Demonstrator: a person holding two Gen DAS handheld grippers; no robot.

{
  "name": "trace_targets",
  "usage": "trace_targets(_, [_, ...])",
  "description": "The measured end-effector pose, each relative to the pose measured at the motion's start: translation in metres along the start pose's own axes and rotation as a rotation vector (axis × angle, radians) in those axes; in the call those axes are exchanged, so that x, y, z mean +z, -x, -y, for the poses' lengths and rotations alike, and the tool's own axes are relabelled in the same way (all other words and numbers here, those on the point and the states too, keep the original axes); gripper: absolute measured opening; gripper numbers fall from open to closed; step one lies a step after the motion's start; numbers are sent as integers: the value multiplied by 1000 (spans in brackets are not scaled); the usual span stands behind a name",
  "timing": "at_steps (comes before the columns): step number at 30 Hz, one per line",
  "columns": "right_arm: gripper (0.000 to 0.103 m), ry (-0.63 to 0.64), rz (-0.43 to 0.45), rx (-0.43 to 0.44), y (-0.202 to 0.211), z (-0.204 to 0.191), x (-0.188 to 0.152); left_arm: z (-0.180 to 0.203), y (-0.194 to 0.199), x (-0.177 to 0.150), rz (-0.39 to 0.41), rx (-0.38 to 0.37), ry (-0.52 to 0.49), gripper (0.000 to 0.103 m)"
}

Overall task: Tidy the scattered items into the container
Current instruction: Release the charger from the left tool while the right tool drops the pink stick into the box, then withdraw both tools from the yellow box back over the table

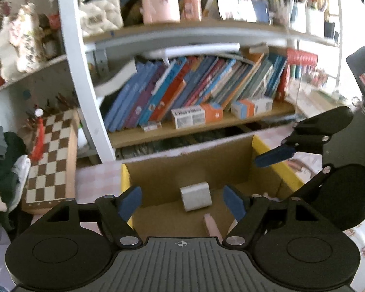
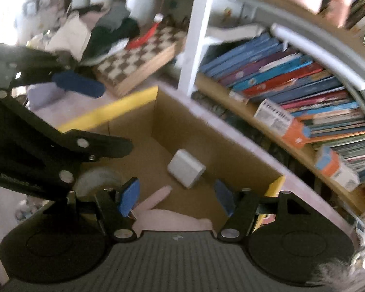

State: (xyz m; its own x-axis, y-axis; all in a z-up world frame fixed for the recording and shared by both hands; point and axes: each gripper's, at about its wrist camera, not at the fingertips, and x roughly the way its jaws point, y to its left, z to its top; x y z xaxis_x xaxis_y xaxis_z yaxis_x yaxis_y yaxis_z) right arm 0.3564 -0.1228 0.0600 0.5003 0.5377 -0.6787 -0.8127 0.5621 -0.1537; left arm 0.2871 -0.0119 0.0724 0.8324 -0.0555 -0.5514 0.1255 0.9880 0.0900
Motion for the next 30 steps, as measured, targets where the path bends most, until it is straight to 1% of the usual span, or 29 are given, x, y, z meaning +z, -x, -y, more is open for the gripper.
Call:
trace_targets(3, [68,-18,50,-26,23,-12,1,-5,20,-2,38,-12,21,79])
trace_targets(6, [73,-41,89,-49,43,-25,0,-8,39,-7,66,-26,42,79])
trace_targets(11, [74,-66,118,-90,66,-46,-8,-11,68,-22,84,-42,47,79])
trace_targets(22, [75,-147,99,-153,88,-82,-37,-24,102,-66,46,-33,56,79])
trace_targets(26, [75,-193,105,-204,93,-90,-48,-32,112,-81,32,-19,83,79])
trace_targets(30, [75,-245,86,-235,94,-95,-60,-41,118,-94,13,-2,110,79])
